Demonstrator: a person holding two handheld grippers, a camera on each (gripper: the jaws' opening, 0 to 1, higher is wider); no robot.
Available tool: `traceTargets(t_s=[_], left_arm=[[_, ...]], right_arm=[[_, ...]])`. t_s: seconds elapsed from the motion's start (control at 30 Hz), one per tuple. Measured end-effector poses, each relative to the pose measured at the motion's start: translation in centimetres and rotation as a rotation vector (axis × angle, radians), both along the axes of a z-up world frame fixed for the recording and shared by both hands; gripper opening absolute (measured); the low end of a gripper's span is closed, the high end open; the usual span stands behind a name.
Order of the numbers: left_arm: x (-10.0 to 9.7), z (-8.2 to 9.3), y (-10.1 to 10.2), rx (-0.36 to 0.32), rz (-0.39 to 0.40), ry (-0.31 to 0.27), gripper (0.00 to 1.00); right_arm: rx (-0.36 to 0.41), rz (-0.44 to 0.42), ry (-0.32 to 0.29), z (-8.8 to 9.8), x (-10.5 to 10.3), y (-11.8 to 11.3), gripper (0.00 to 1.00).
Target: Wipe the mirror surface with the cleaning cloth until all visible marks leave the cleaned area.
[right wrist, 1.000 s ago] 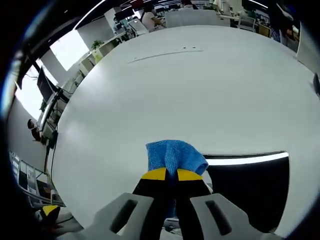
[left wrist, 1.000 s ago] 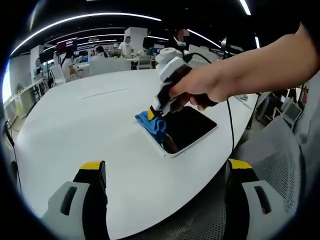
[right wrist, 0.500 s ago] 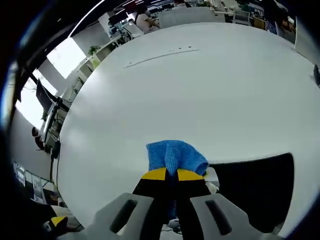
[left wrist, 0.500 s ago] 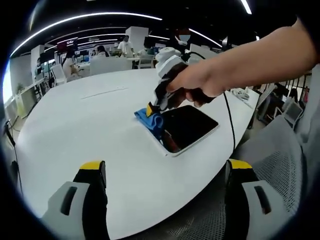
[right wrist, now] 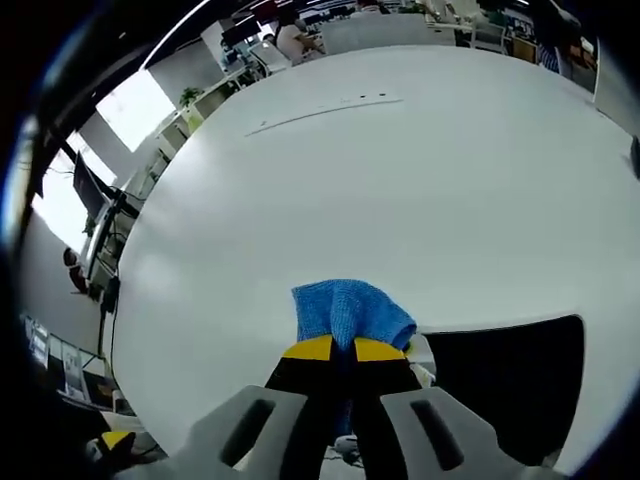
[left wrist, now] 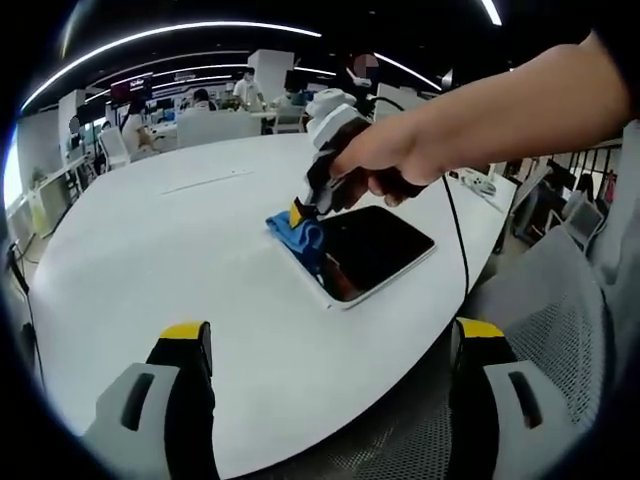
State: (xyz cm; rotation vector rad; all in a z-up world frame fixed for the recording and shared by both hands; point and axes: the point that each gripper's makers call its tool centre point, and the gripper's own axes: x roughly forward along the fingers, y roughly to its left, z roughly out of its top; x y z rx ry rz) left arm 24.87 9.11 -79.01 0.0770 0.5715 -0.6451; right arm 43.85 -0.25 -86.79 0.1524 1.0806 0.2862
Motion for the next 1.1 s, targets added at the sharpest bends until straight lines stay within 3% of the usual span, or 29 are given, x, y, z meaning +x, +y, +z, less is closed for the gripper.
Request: traceTargets(t_s=[0.67,1.1], left_arm=[[0.3,0.1,0.1,0.005,0.002,-0.008,0.99],[0.4,0.0,0.3,0.009,0.006,-0.013,0.99]], right_arm=[[-0.033,-0.020,0.006,0.0,0.3,-3.0,0.00],[-0.046,-0.033,0.006,-0.2,0.5,-3.0,0.00]])
